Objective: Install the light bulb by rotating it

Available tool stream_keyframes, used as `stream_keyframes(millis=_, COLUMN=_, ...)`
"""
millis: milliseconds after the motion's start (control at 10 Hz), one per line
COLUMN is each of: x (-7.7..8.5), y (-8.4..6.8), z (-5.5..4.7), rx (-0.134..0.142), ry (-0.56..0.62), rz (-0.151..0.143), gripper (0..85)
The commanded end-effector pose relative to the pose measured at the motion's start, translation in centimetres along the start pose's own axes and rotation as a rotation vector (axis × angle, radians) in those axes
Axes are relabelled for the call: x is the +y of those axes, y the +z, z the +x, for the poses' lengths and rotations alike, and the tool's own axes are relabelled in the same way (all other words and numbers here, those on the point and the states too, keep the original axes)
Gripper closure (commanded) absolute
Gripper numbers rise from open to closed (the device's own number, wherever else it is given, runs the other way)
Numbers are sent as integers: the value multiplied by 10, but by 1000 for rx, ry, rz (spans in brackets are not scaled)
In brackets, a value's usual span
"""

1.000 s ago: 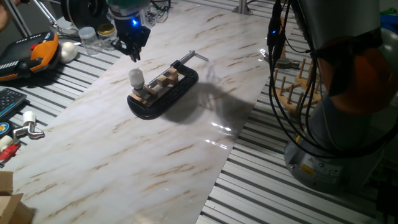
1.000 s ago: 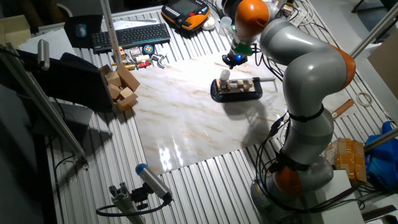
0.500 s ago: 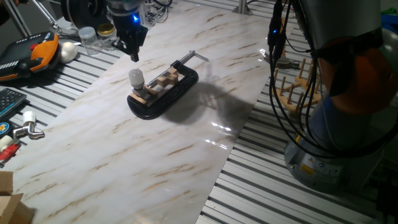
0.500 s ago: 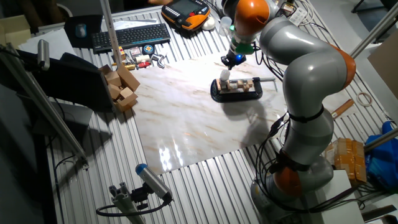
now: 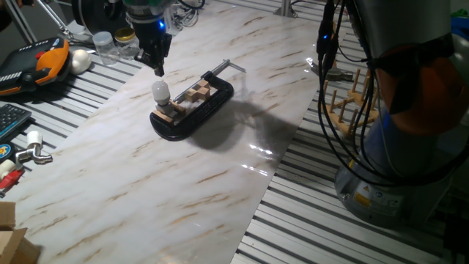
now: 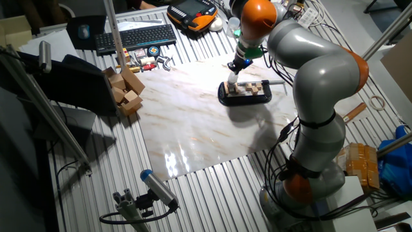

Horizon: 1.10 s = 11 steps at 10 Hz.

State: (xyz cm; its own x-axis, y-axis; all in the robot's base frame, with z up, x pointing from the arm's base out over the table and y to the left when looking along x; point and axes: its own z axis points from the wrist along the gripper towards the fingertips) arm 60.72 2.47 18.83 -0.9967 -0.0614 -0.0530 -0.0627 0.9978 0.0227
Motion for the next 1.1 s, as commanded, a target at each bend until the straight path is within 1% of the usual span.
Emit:
stream_keyframes(millis=0, x=2, y=1, z=2, rx=2, ry=-93, rz=-16, gripper=850)
stream_keyframes(millis=100, x=6, y=1, z=7, rx=3, ry=-105, rz=-10, gripper=850)
stream_keyframes(millis=200, x=9, y=0, z=10, rx=4, ry=-121, rz=4, gripper=850)
stream_keyframes(millis=500, x=10, y=-2, z=12, rx=16, ry=-173, rz=13, gripper=850)
stream_keyframes(millis=700, x=13, y=-3, z=14, rx=16, ry=-178, rz=13, gripper=850)
stream_keyframes(millis=800, x=14, y=-2, z=16, rx=17, ry=-181, rz=17, gripper=850)
stream_keyframes(millis=1000, x=15, y=-4, z=20, rx=18, ry=-149, rz=27, gripper=850)
